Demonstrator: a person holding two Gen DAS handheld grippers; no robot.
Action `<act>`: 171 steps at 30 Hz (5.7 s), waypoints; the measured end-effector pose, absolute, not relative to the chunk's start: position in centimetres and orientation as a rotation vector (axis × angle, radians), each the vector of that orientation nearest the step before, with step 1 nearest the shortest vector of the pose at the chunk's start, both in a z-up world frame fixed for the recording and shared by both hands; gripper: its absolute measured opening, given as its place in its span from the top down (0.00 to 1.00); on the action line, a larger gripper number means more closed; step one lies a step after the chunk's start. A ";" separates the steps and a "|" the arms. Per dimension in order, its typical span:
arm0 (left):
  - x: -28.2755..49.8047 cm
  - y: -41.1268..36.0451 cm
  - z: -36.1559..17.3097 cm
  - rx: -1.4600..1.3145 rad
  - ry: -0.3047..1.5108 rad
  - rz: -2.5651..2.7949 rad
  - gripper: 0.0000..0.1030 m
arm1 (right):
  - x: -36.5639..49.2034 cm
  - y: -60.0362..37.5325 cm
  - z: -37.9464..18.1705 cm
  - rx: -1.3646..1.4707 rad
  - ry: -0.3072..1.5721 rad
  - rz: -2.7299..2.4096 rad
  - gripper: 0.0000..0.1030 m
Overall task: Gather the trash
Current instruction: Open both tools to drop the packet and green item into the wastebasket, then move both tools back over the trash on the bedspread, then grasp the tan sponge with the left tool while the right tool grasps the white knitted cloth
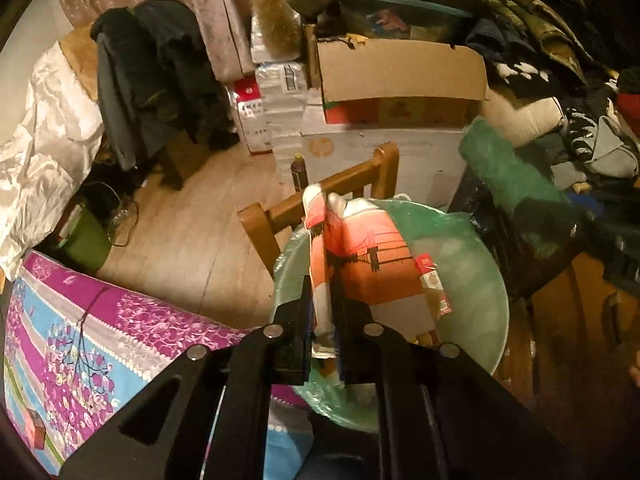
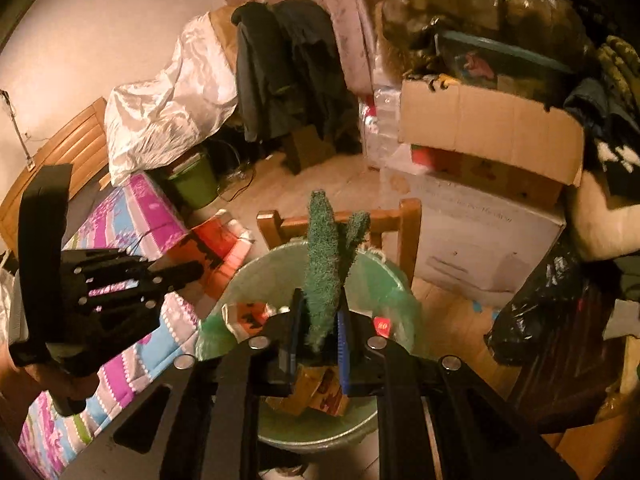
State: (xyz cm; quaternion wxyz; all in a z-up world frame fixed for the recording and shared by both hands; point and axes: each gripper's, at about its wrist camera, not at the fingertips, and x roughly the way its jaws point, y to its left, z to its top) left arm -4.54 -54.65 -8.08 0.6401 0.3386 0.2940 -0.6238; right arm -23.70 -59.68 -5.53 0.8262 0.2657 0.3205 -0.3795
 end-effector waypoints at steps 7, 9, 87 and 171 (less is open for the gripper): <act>-2.8 -54.3 -7.7 0.717 0.706 -1.366 0.67 | -24.3 -59.9 -6.1 0.586 0.655 -0.831 0.63; -2.2 -54.1 -7.8 0.699 0.712 -1.347 0.67 | -24.3 -59.9 -6.0 0.584 0.651 -0.827 0.63; 26.2 -2.0 -17.0 0.190 0.872 -0.289 0.44 | 18.2 -23.9 -11.9 0.142 0.916 0.104 0.40; 20.9 11.9 -19.4 -0.104 1.043 -0.329 0.56 | 22.3 -18.1 -16.4 0.342 0.999 0.145 0.66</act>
